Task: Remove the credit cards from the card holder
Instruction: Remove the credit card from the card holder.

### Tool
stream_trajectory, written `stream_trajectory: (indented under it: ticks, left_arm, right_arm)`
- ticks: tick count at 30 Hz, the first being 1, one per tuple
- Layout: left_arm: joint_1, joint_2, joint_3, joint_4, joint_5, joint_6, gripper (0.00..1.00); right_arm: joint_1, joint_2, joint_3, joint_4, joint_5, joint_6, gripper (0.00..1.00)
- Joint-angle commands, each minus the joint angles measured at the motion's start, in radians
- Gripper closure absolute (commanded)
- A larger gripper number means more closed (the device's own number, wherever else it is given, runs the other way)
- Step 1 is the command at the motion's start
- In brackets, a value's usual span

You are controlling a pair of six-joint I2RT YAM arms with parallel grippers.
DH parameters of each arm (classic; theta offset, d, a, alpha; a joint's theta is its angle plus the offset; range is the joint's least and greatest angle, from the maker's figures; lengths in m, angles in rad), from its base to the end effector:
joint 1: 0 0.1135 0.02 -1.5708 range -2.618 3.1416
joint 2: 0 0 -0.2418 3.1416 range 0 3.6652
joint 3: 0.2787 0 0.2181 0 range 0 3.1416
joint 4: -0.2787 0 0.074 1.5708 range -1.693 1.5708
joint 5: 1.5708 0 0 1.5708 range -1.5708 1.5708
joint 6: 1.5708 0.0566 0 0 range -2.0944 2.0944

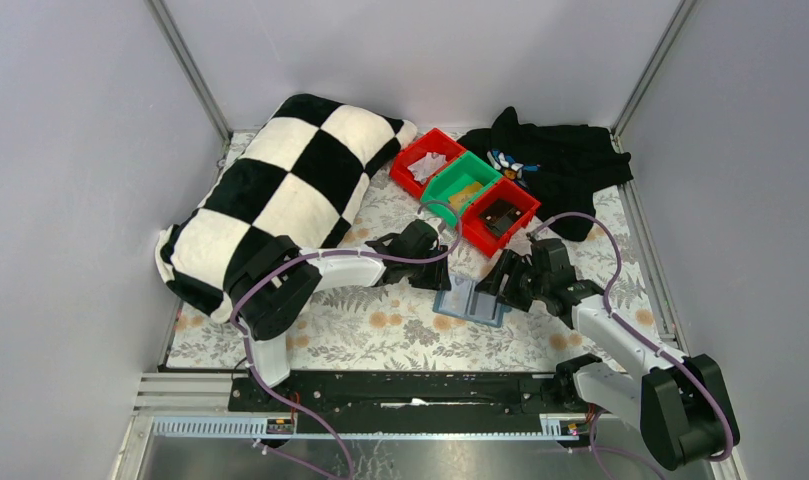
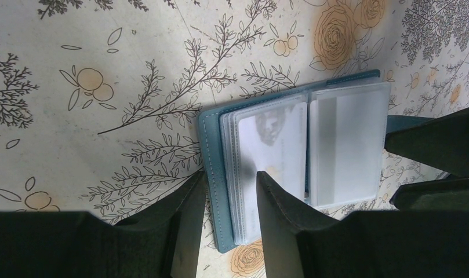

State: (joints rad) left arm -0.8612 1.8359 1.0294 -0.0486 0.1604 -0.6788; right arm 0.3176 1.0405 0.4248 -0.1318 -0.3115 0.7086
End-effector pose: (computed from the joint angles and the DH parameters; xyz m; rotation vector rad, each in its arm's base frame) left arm 0.2257 -0.2767 0.1390 0.3161 2.5941 -0.8307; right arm 0.1820 0.0781 0.1630 0.3092 2.4202 0.8547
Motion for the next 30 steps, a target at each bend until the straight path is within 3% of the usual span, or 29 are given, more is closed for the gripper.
stream_trajectory:
  ticks: [1,14,22,26,30]
  left_arm:
    - [-0.002,0.027,-0.015,0.015,0.018,0.007,0.58]
    - [-0.002,-0.027,-0.014,-0.012,0.004,0.017,0.57]
    - [0.004,-0.109,0.018,-0.134,-0.116,0.043,0.55]
    - [0.013,-0.144,0.015,-0.158,-0.156,0.033,0.55]
    - [0.013,-0.162,0.020,-0.149,-0.125,0.030,0.54]
  right_arm:
    - [-0.005,-0.001,-0.004,0.062,-0.060,0.011,0.28]
    - [-0.005,0.007,0.000,0.165,-0.144,0.035,0.29]
    - [-0.003,0.056,0.008,0.224,-0.172,0.054,0.29]
    - [-0.004,0.037,0.004,0.184,-0.132,0.047,0.29]
    - [-0.005,-0.014,0.024,0.033,0.017,0.020,0.29]
